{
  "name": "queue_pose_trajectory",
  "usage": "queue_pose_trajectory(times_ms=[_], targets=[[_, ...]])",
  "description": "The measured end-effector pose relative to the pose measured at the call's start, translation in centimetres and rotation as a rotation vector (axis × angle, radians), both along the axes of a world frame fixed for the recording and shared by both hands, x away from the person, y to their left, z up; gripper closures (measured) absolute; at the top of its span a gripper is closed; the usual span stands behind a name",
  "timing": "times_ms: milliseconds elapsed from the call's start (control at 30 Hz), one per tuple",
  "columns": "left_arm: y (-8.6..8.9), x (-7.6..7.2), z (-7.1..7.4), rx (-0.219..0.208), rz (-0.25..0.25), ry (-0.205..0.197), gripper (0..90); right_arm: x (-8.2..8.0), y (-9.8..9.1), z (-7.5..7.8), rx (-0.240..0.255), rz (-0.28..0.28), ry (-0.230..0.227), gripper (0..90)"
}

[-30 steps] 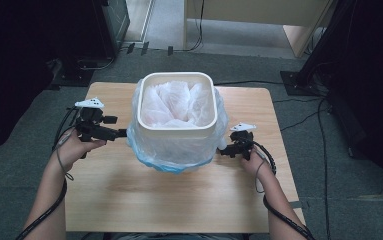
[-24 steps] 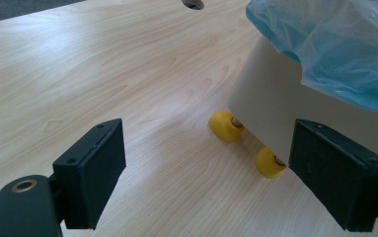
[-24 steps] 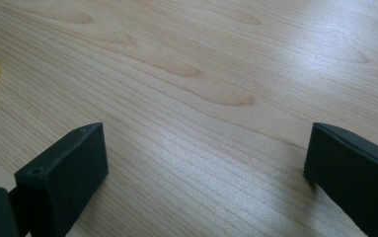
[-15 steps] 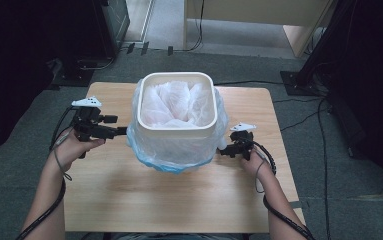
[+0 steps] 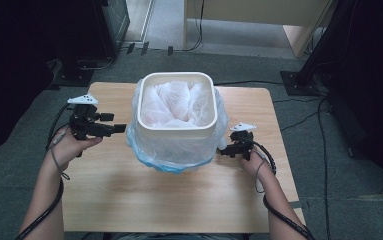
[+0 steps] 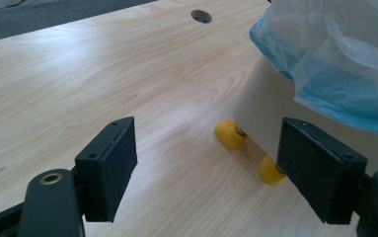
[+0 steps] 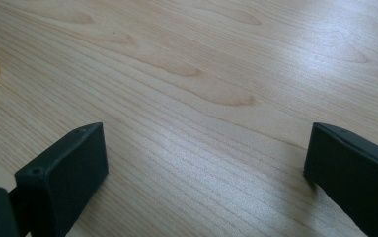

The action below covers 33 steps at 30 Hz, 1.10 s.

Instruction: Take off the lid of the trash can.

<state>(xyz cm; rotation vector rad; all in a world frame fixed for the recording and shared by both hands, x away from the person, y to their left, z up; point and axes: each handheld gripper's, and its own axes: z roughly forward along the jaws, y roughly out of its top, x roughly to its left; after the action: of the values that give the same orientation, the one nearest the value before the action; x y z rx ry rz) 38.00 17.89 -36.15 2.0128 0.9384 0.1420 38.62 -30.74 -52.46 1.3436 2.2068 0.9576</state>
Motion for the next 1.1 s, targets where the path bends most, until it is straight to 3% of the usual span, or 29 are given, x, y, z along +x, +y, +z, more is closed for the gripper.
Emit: queue_pose_trajectory(times_ms=[300, 733, 1100], targets=[[-0.2, -0.3, 0.7, 0.001, -0.018, -0.019, 22.8, 0.0, 0.0, 0.0, 0.000, 0.000, 0.000, 2.9], [-0.2, -0.5, 1.2, 0.010, 0.001, -0.040, 22.8, 0.0, 0.0, 0.0, 0.000, 0.000, 0.000, 2.9], [-0.4, -0.9, 2.0, 0.023, -0.027, -0.036, 23.2, 0.0, 0.0, 0.0, 0.000, 0.000, 0.000, 2.9]])
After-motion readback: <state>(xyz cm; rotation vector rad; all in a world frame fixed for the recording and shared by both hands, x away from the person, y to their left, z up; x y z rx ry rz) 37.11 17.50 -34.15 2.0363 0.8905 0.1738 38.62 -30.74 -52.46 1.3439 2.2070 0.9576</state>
